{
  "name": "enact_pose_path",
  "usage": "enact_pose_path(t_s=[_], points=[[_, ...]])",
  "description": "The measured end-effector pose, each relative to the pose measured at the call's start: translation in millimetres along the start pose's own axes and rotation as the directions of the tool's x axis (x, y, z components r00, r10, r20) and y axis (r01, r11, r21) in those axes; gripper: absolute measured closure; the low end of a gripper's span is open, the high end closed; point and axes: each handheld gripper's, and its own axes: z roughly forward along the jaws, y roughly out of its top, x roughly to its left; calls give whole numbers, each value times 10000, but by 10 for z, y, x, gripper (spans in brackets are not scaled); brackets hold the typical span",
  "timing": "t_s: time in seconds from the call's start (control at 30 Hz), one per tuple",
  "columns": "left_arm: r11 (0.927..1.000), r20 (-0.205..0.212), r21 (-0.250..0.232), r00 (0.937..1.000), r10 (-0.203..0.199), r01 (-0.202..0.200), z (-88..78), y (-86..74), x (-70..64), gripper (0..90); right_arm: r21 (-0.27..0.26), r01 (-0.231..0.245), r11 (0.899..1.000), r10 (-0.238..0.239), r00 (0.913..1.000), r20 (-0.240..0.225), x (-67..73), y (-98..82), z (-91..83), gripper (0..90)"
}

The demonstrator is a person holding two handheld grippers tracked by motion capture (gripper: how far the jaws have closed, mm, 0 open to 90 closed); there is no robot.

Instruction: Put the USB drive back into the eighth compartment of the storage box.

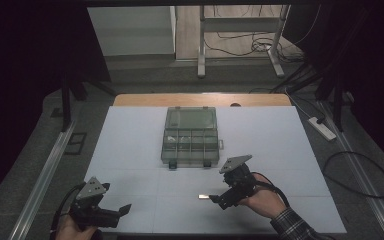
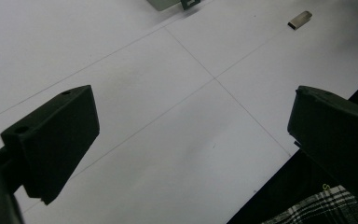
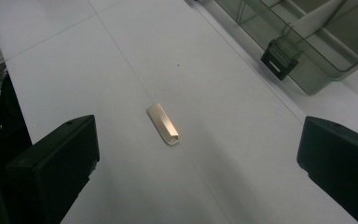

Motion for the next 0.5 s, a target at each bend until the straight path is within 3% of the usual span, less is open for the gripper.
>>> enact_pose_path(t_s=[0.5], points=[[10000,-6,29,10000,33,-33,3,1,-2,21,398,79,9992,-69,9997,-252,62,97,199,0]])
